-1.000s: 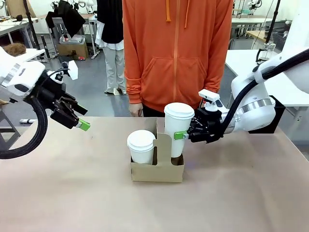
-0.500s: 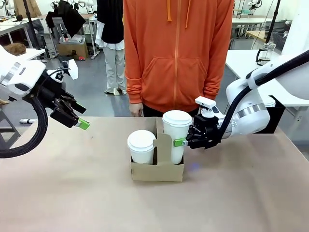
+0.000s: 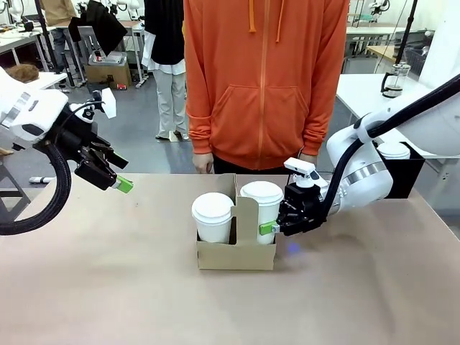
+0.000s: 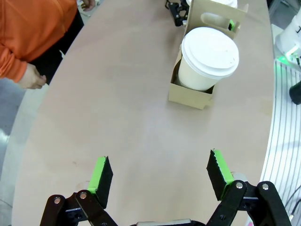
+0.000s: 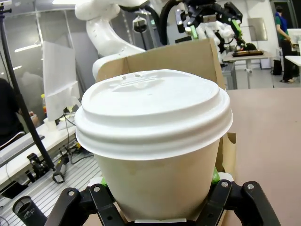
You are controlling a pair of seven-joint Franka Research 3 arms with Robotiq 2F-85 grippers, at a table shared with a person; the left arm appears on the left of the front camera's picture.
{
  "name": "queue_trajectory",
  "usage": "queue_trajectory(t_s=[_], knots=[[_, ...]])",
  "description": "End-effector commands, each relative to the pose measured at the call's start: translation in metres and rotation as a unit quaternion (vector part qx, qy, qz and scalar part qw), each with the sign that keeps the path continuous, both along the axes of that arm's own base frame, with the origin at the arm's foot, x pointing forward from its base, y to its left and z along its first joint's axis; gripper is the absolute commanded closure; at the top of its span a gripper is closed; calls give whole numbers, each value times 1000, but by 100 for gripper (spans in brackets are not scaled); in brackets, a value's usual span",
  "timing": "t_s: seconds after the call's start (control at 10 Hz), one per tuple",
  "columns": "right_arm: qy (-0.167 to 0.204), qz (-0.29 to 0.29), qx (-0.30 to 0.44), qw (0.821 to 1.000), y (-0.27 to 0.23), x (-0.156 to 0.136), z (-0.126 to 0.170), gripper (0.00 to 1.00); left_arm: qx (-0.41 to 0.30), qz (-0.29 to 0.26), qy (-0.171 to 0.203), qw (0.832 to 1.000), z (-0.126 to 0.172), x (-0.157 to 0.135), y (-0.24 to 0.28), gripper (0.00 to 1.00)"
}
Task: Pour a drink into a cup and package it in a carrier.
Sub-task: Insert the held 600 ml Paper Cup into the Cup Carrier.
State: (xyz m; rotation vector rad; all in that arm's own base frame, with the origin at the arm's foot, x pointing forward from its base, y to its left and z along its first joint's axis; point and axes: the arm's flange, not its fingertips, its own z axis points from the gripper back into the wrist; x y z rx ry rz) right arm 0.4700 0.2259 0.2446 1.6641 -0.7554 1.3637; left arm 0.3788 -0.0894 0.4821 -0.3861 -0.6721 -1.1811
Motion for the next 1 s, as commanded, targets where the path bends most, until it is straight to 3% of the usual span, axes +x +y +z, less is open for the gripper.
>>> queue_trajectory(t_s=[0.0, 0.3, 0.4, 0.9], knots=[[-22, 30, 2, 999, 4, 6, -6, 20, -6, -1, -5, 1000, -1, 1, -1, 0], [-33, 32, 0, 999, 2, 6, -9, 20, -6, -1, -5, 1000, -1, 1, -1, 0], [-50, 35, 4, 998, 1, 6, -7, 0, -6, -1, -5, 1000, -1, 1, -1, 0], [-106, 4, 2, 994, -44, 15, 20, 0, -6, -1, -5, 1000, -1, 1, -1, 0]])
